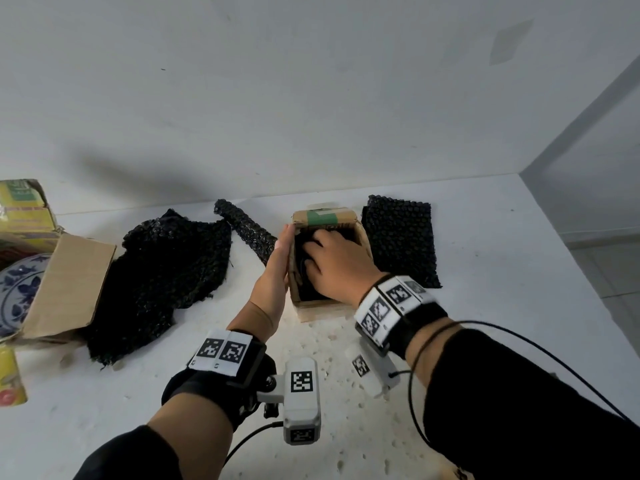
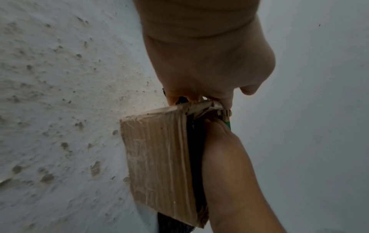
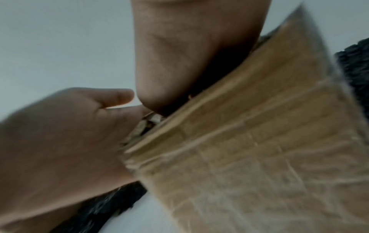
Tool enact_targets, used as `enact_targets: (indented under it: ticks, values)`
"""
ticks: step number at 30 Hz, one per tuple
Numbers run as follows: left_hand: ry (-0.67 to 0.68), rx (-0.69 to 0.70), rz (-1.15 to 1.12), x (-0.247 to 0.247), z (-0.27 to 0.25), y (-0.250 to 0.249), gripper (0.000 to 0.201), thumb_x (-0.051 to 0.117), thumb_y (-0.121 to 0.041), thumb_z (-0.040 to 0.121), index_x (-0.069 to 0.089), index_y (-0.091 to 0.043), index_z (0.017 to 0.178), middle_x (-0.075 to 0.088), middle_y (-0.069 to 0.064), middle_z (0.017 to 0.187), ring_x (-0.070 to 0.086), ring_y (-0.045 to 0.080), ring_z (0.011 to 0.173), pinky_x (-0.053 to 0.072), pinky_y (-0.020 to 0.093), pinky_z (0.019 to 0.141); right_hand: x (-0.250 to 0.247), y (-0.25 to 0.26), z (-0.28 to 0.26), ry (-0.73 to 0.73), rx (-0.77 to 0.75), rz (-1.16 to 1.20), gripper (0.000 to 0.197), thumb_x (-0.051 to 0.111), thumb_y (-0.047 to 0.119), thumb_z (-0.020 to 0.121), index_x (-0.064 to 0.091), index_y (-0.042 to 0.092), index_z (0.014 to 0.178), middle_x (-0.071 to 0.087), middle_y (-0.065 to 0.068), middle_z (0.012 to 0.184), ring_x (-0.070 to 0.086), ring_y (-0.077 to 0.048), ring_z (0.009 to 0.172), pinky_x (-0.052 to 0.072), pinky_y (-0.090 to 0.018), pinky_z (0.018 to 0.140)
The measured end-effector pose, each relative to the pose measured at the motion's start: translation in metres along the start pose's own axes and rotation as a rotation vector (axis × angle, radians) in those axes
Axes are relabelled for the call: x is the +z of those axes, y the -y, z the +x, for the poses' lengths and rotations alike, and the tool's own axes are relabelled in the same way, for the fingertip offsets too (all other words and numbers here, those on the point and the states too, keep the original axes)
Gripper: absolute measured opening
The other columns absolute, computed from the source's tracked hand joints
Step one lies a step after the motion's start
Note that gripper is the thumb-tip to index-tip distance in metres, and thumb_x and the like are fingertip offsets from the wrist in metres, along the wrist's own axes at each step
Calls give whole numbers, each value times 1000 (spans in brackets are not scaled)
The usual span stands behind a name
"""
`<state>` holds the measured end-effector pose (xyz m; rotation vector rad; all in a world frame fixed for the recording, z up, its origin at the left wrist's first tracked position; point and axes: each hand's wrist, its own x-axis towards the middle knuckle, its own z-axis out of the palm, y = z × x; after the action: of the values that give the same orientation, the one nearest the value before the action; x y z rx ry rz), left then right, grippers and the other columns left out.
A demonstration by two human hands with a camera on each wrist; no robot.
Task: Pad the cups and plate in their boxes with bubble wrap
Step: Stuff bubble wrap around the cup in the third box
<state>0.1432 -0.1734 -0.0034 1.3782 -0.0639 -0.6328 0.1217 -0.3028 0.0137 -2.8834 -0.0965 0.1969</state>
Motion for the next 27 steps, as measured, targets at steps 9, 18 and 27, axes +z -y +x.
enact_targets:
  ticks: [9,18,27]
  values:
    - [-10,-5,32,2,-1,-1,46,31,-56,92,42,-44,135,53,-24,130,44,-2,126,33,27,107,6,14,-3,140,352,135,56,34,39,96,26,4,139,32,-21,138,32,-35,128,33,-43,102]
    - [-92,-5,206,10,-7,-15,42,21,-38,103,40,-32,140,47,-12,138,43,6,127,36,18,91,-42,-13,2,318,245,380,50,40,32,95,33,17,142,32,-12,146,37,-28,130,35,-33,103]
    - [-328,336,484,89,0,-61,29,47,-19,95,60,-32,117,44,-15,132,41,-3,115,31,11,92,-107,-108,-44,-8,329,441,23,52,22,89,61,22,110,60,2,110,56,-16,104,46,-29,88]
